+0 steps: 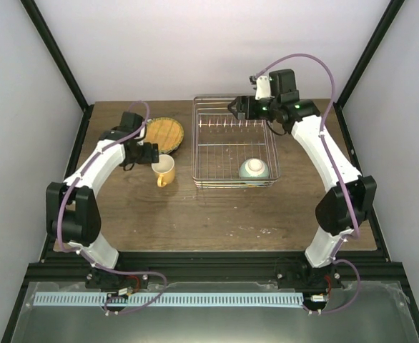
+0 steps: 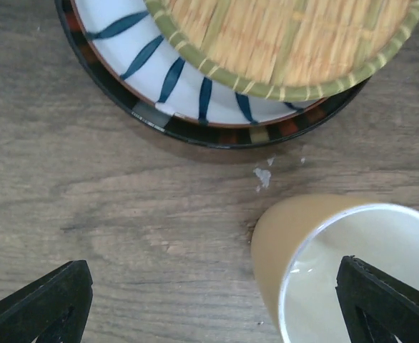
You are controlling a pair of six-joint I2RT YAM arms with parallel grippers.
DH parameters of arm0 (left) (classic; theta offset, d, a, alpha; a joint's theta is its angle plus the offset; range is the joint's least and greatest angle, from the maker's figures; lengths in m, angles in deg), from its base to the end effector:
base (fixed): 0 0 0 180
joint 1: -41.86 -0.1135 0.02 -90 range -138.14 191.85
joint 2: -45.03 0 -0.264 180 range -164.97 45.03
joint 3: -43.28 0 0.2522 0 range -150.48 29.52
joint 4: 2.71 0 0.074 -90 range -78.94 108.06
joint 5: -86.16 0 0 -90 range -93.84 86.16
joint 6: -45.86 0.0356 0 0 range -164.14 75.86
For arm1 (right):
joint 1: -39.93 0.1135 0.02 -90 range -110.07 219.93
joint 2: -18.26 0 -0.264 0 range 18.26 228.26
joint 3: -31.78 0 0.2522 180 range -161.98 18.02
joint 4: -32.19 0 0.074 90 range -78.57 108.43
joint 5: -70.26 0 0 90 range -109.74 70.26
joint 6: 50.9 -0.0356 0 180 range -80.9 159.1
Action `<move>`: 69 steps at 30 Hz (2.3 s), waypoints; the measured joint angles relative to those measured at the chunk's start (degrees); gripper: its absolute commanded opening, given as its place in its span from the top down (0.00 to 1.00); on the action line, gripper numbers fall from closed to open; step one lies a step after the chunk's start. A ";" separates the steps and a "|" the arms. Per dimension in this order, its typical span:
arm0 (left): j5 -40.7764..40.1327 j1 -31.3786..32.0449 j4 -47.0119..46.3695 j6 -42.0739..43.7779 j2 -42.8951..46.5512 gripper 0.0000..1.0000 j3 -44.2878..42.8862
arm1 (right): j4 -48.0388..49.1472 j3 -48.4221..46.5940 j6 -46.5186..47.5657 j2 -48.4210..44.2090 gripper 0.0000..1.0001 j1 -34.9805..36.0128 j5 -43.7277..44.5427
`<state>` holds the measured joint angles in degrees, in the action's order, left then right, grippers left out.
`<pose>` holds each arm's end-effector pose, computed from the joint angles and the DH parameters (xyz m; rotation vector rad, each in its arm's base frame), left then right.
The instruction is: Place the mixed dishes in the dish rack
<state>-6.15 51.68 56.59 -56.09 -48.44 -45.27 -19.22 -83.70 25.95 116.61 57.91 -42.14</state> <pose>0.3302 -0.0557 0.2567 -0.0624 2.6909 -0.0630 0.3646 0.1326 0.3888 -0.3225 2.1869 0.7312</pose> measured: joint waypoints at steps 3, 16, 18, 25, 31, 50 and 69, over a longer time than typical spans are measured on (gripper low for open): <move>-1.16 0.28 0.55 -1.11 -0.17 0.05 0.66 | 1.27 0.44 -1.14 1.22 0.18 0.00 -1.84; -0.02 -3.23 -1.88 -3.82 -14.16 0.08 -15.04 | 1.97 4.44 -0.42 -1.88 0.20 0.00 -0.59; 0.24 -4.31 -2.08 -4.24 -17.07 0.08 -16.46 | 1.40 4.44 0.07 -1.88 0.20 0.00 0.02; 1.07 -6.86 -1.77 -4.44 -21.09 0.12 -20.06 | -0.20 4.44 1.33 -1.81 0.24 0.00 0.98; 4.39 -7.28 -3.48 -5.33 -23.47 0.15 -22.40 | -0.85 4.24 1.92 0.26 0.25 -0.02 0.98; 10.40 -7.28 -8.87 -6.78 -31.32 0.21 -23.78 | -2.82 0.13 3.06 4.26 0.25 -0.22 1.44; 16.26 -9.16 -16.11 -10.62 -32.13 1.00 -22.16 | -3.98 0.02 3.41 5.20 0.28 -0.26 2.27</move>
<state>10.11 42.52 40.49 -66.71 -80.57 -67.43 -23.19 -83.67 29.36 121.81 57.65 -39.86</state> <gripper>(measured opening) 0.205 0.717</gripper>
